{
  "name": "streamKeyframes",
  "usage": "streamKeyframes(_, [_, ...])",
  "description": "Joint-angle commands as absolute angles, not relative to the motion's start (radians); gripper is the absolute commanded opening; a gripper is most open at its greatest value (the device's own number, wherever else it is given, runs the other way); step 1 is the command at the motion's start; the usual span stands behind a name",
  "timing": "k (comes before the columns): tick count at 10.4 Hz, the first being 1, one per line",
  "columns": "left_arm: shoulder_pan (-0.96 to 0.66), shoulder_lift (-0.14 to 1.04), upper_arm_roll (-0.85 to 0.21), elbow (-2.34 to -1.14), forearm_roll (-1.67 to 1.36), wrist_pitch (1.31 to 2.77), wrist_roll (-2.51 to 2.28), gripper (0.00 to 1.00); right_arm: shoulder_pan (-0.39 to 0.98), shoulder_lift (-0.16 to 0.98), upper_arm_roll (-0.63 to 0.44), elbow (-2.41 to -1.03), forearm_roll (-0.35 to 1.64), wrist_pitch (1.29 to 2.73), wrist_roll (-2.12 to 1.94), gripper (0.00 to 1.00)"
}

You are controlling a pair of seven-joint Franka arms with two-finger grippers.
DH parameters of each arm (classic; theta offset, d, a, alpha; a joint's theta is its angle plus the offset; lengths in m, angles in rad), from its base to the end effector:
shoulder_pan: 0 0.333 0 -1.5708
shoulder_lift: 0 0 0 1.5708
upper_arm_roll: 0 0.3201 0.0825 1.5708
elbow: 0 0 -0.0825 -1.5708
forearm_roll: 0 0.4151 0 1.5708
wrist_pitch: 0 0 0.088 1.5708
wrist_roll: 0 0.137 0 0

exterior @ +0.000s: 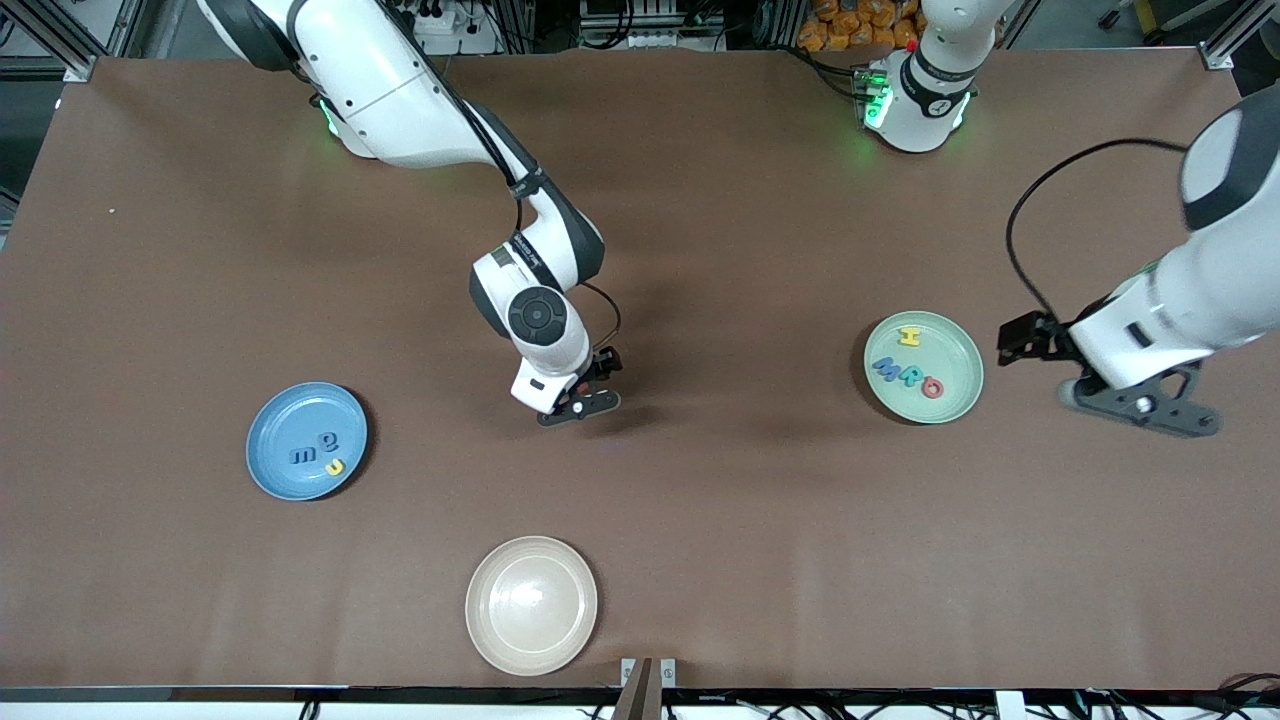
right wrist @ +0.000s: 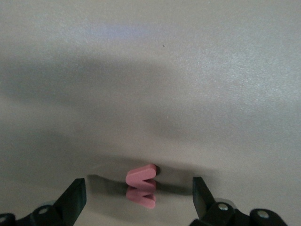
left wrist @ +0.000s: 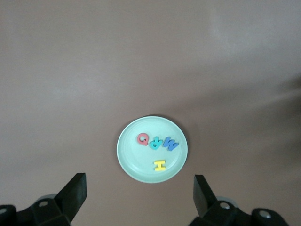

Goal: Sort upper and lower case letters into plates
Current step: 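Raise the left gripper away while the right gripper lifts the pink w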

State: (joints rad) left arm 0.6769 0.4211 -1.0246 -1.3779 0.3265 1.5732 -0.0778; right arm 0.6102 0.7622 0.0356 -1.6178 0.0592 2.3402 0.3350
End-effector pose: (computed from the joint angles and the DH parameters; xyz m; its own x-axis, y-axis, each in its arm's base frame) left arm 0.6603 -0.0821 0.5314 0.9706 -0.2384 -0.0333 -0.2376 -0.9710 0.0280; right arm 0.5664 0.4273 0.1241 0.9644 0.2574 -0.0605 0.2548 -0.9658 -0.0482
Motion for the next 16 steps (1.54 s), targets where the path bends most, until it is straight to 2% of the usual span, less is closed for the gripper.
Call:
streamKeyframes(1, [0.538, 0.287, -0.782, -1.354, 0.203, 1.534, -0.083, 1.0, 0.617, 0.759, 0.032, -1.631, 0.068, 2.356, 0.356, 1.0])
streamKeyframes(2, [0.428, 0.246, -0.659, -1.355, 0.177, 1.534, -0.086, 1.0, 0.615, 0.759, 0.031, -1.631, 0.067, 2.355, 0.356, 1.0])
streamKeyframes(3, [0.349, 0.22, -0.549, -1.356, 0.172, 1.531, -0.086, 1.0, 0.611, 0.759, 0.032, -1.634, 0.067, 2.355, 0.351, 0.71])
streamKeyframes(4, [0.284, 0.189, -0.467, -1.359, 0.169, 1.531, -0.086, 1.0, 0.606, 0.759, 0.032, -1.64, 0.067, 2.352, 0.353, 0.13])
streamKeyframes(5, [0.247, 0.17, -0.437, -1.362, 0.167, 1.526, -0.081, 1.0, 0.606, 0.752, 0.032, -1.65, 0.069, 2.346, 0.353, 0.0])
streamKeyframes(6, [0.223, 0.149, -0.389, -1.371, 0.135, 1.525, -0.08, 1.0, 0.607, 0.747, 0.032, -1.655, 0.069, 2.344, 0.353, 0.0])
streamKeyframes(9, [0.001, 0.082, -0.162, -1.42, 0.043, 1.499, -0.075, 1.0, 0.611, 0.736, 0.032, -1.655, 0.069, 2.342, 0.357, 0.0])
streamKeyframes(12, [-0.012, -0.024, -0.15, -1.564, 0.034, 1.526, -0.066, 1.0, 0.579, 0.694, 0.02, -1.652, 0.069, 2.341, 0.354, 0.0])
streamKeyframes(14, [-0.012, -0.029, -0.15, -1.575, 0.018, 1.532, -0.066, 1.0, 0.514, 0.669, 0.011, -1.649, 0.064, 2.318, 0.342, 0.0])
streamKeyframes(16, [-0.014, -0.037, -0.149, -1.588, 0.018, 1.534, -0.066, 1.0, 0.494, 0.666, -0.069, -1.652, -0.004, 2.304, 0.321, 0.0])
